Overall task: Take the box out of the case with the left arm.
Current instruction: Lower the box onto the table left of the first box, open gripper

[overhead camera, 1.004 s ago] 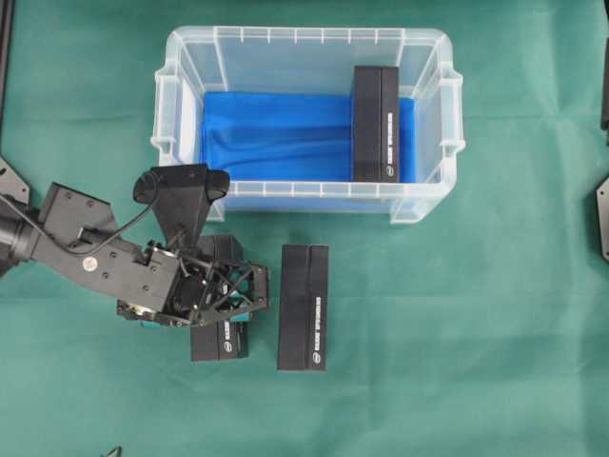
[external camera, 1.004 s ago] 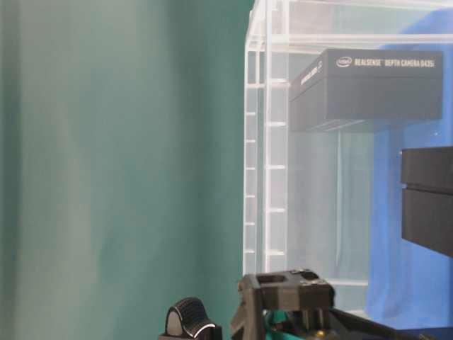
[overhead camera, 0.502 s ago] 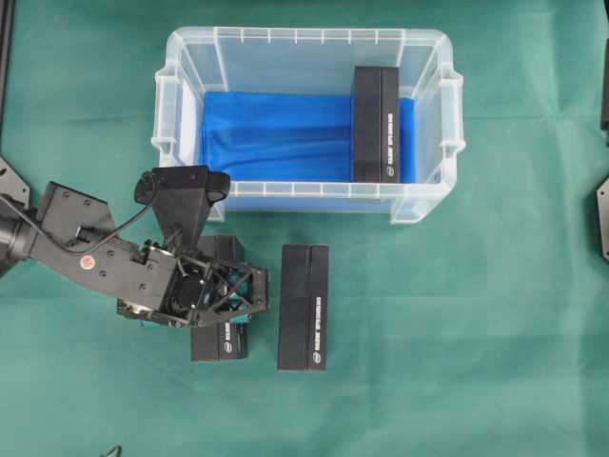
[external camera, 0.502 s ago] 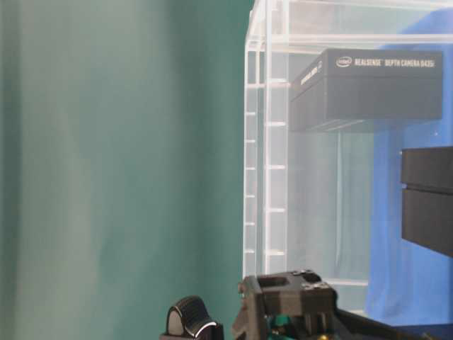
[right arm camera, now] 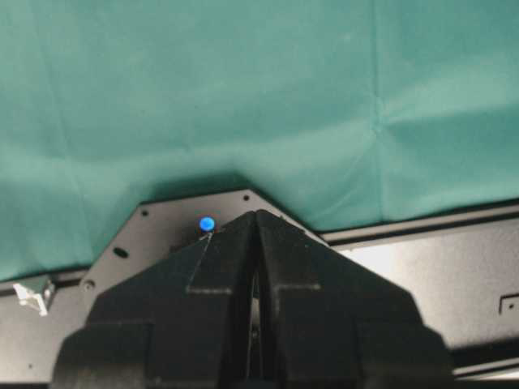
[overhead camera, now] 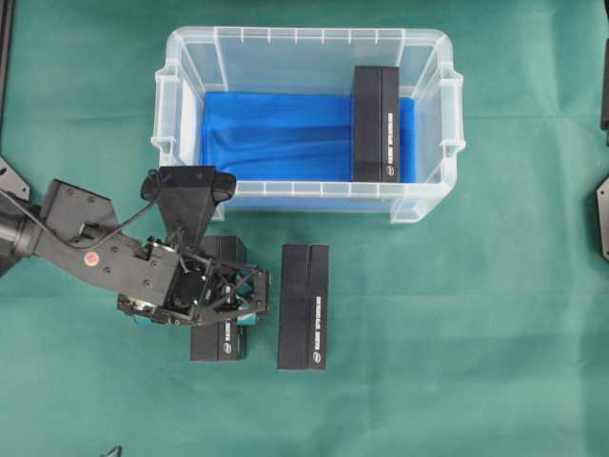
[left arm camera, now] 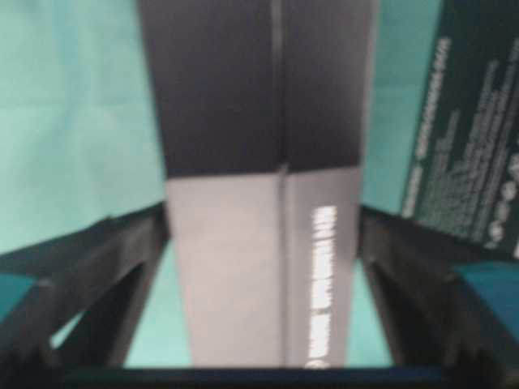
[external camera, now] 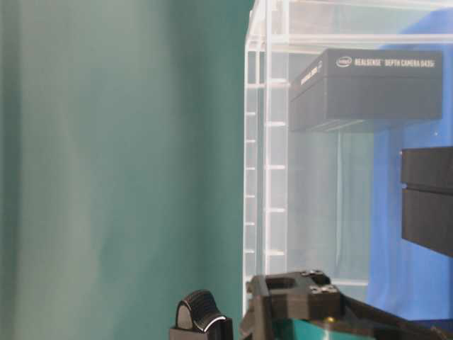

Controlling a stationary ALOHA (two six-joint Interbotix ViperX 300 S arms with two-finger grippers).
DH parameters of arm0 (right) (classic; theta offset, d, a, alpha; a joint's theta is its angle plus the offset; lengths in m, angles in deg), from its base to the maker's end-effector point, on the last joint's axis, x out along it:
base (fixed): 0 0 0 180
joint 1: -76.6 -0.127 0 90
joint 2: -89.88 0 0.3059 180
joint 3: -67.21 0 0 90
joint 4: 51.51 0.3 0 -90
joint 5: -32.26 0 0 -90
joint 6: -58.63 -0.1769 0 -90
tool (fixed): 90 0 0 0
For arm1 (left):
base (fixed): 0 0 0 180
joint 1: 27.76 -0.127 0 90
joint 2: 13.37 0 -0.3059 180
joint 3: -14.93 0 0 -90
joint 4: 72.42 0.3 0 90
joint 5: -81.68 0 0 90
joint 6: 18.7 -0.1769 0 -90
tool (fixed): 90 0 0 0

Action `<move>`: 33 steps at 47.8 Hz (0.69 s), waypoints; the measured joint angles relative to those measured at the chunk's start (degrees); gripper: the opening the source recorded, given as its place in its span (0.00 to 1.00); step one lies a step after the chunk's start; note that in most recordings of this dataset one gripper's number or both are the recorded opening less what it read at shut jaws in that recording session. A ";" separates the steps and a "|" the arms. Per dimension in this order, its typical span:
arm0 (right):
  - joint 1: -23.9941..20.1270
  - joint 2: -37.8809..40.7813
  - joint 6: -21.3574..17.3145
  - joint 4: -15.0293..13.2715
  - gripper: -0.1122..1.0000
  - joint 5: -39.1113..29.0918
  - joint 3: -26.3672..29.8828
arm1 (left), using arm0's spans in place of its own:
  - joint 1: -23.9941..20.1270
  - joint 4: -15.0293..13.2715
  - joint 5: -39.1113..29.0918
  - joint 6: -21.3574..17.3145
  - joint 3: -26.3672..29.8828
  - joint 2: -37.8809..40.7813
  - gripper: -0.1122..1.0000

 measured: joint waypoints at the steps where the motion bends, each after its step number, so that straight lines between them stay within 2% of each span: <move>1: 0.00 0.00 0.00 0.00 0.10 0.00 -0.09 | 0.00 -0.09 0.00 0.00 -0.09 0.00 0.99; 20: 0.00 0.00 0.00 0.00 0.10 0.00 -0.09 | -0.09 -0.09 -1.14 0.09 0.26 -0.62 0.98; 28: 0.00 0.00 0.00 0.00 0.10 0.00 -0.09 | -0.09 -0.09 -4.83 -0.18 2.64 -3.43 0.97; 33: 0.00 0.00 0.00 0.00 0.10 0.00 -0.09 | -0.09 0.00 -10.02 -0.35 5.54 -5.80 0.97</move>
